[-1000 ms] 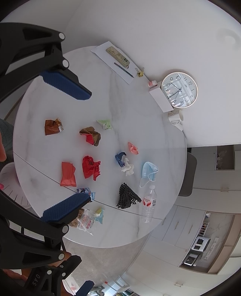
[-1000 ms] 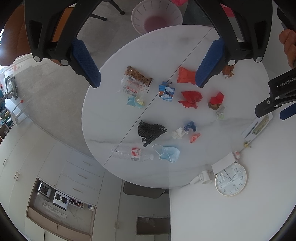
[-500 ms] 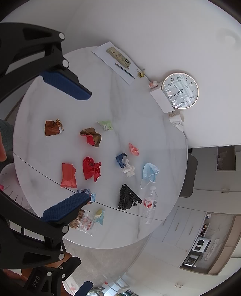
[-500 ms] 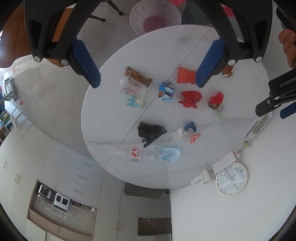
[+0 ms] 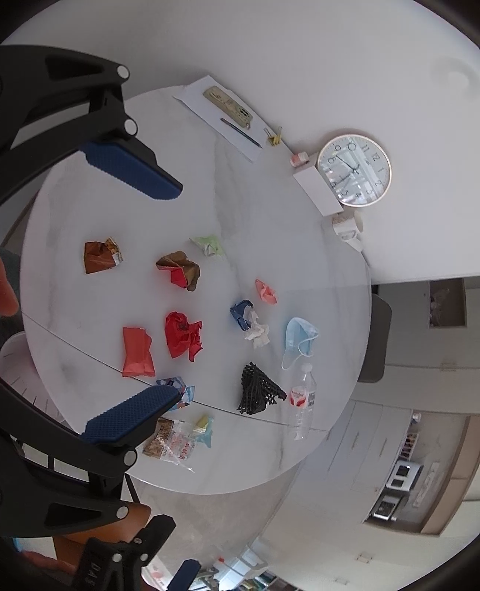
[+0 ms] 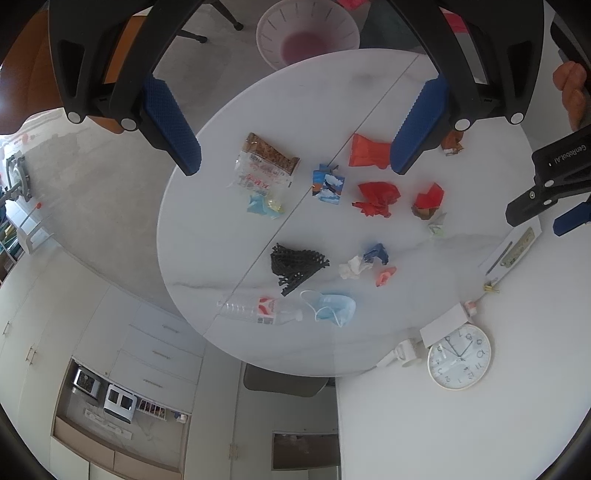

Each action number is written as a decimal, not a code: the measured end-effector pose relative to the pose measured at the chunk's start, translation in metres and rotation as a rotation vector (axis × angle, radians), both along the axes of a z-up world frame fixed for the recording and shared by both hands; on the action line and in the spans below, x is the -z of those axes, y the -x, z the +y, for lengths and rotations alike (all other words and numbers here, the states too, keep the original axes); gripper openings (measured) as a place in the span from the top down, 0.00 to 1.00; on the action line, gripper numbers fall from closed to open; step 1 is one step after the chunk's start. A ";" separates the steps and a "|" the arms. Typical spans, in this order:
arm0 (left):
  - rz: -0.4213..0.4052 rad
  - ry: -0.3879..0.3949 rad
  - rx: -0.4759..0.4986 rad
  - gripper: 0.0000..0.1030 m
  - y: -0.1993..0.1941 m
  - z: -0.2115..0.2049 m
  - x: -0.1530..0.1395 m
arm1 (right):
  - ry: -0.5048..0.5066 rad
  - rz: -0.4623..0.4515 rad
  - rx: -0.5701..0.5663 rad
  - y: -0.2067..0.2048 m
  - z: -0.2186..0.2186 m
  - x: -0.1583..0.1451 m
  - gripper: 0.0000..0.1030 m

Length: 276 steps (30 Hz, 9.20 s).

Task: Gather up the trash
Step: 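Grasp the brown wrapper with the left tool while the right tool grasps the red paper bag, then carry both items to the white bin and open both tools over it, then grasp the brown crumpled paper with the left tool while the right tool grasps the red plastic bag, then carry both items to the white bin and release them inside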

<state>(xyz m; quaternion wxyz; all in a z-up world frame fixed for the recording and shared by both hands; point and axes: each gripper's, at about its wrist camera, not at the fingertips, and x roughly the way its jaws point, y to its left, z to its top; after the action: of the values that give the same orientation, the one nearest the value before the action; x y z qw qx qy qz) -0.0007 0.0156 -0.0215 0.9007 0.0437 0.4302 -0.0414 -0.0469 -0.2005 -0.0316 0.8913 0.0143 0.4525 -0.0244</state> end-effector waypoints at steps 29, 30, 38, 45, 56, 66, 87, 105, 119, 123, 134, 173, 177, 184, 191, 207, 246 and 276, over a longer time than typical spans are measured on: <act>0.298 0.056 0.062 0.43 -0.029 0.074 0.235 | -0.138 0.210 -0.101 -0.048 0.051 0.184 0.02; 0.308 0.059 0.055 0.48 -0.032 0.072 0.240 | -0.138 0.214 -0.095 -0.050 0.052 0.186 0.02; 0.319 0.025 0.085 0.80 -0.034 0.061 0.251 | -0.117 0.239 -0.057 -0.072 0.071 0.216 0.02; 0.362 0.075 0.124 0.81 -0.032 0.067 0.240 | -0.076 0.268 -0.008 -0.094 0.091 0.248 0.15; 0.340 0.075 0.194 0.81 -0.036 0.063 0.215 | -0.238 0.213 -0.047 -0.100 0.087 0.229 0.66; 0.299 0.067 0.311 0.81 -0.019 0.027 0.184 | -0.321 0.144 -0.047 -0.055 0.047 0.185 0.84; 0.448 0.167 0.756 0.76 0.125 -0.152 0.170 | -0.200 0.183 0.048 0.154 -0.078 0.148 0.83; 0.369 0.088 0.563 0.19 0.112 -0.133 0.147 | -0.246 0.277 -0.085 0.159 -0.060 0.187 0.82; 0.253 0.079 0.399 0.12 0.082 -0.078 0.109 | -0.205 0.267 -0.058 0.135 -0.034 0.164 0.22; 0.223 0.092 0.371 0.11 0.068 -0.065 0.097 | -0.165 0.184 -0.022 0.115 -0.031 0.119 0.07; 0.180 0.092 0.251 0.07 -0.001 -0.012 0.096 | -0.127 0.067 -0.022 0.034 -0.003 0.066 0.02; 0.301 0.023 0.263 0.54 -0.178 0.047 0.223 | -0.131 0.282 -0.070 -0.173 0.104 0.179 0.02; 0.287 0.024 0.251 0.54 -0.174 0.057 0.210 | -0.110 0.318 -0.063 -0.191 0.119 0.204 0.02; 0.274 0.002 0.212 0.54 -0.168 0.078 0.201 | -0.130 0.369 -0.055 -0.204 0.128 0.228 0.18; 0.267 -0.004 0.196 0.54 -0.161 0.085 0.196 | -0.192 0.367 -0.062 -0.200 0.125 0.228 0.44; 0.188 0.006 0.338 0.54 -0.082 0.008 0.122 | -0.144 0.184 -0.013 -0.067 0.036 0.108 0.47; 0.375 -0.044 0.578 0.20 0.135 -0.141 0.182 | -0.157 0.305 0.058 0.166 -0.067 0.171 0.46; 0.292 0.109 0.336 0.19 0.064 -0.048 0.136 | -0.150 0.273 -0.020 0.123 -0.037 0.161 0.06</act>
<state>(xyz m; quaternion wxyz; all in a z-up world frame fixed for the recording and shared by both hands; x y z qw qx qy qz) -0.0643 -0.0320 -0.1572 0.8105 0.0597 0.5397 -0.2196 -0.1695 -0.2376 -0.1923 0.8182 0.0727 0.5701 0.0167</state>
